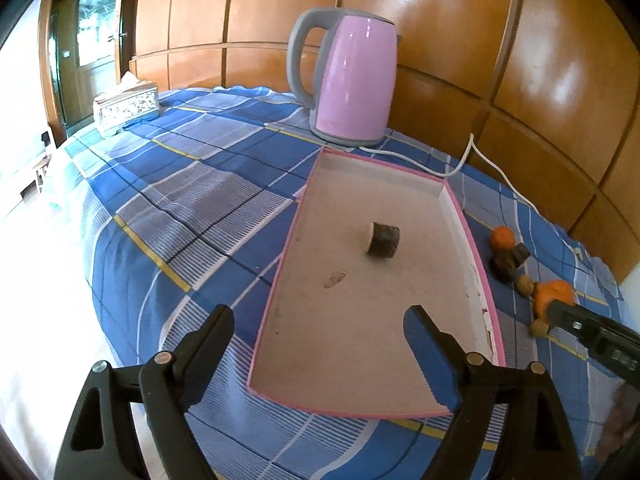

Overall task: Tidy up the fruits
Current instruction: 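Grasp the large orange with the right gripper and lift it, then lower the orange into the tray and open the right gripper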

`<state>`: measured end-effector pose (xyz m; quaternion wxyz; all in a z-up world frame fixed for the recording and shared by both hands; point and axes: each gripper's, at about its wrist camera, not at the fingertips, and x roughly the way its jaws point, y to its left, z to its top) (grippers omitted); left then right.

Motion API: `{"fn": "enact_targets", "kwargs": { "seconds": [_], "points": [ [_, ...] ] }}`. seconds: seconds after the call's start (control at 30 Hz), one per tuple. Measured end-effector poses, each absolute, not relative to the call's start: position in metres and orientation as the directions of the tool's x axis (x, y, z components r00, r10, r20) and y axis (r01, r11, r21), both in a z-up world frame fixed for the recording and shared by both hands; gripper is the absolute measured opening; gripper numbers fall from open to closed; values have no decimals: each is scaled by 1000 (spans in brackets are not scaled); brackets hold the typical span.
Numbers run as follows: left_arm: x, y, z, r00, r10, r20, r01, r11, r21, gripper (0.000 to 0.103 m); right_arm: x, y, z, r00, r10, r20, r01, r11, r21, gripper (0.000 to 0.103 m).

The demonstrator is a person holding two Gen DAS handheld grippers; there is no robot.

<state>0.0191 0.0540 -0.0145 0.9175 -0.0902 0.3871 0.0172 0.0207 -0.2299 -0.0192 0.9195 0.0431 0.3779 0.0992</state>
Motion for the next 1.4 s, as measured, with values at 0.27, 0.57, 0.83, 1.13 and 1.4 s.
{"fn": "enact_targets", "kwargs": {
  "seconds": [0.27, 0.57, 0.83, 1.13, 1.4],
  "points": [
    [17, 66, -10, 712, -14, -702, -138, 977, -160, 87, 53, -161, -18, 635, 314, -706, -290, 944, 159, 37],
    [17, 68, -5, 728, 17, -686, -152, 979, -137, 87, 75, -131, -38, 577, 314, -754, -302, 940, 160, 41],
    [11, 58, 6, 762, 10, -647, -111, 987, -115, 89, 51, -160, -25, 652, 271, -709, -221, 961, 164, 47],
    [6, 43, 10, 770, -8, -638, -62, 994, -87, 89, 20, -230, -25, 712, 143, -688, -16, 982, 188, 47],
    [2, 32, 13, 772, -15, -636, -34, 997, -66, 89, -3, -281, -31, 728, 22, -685, 141, 973, 182, 47]
  ]
}}
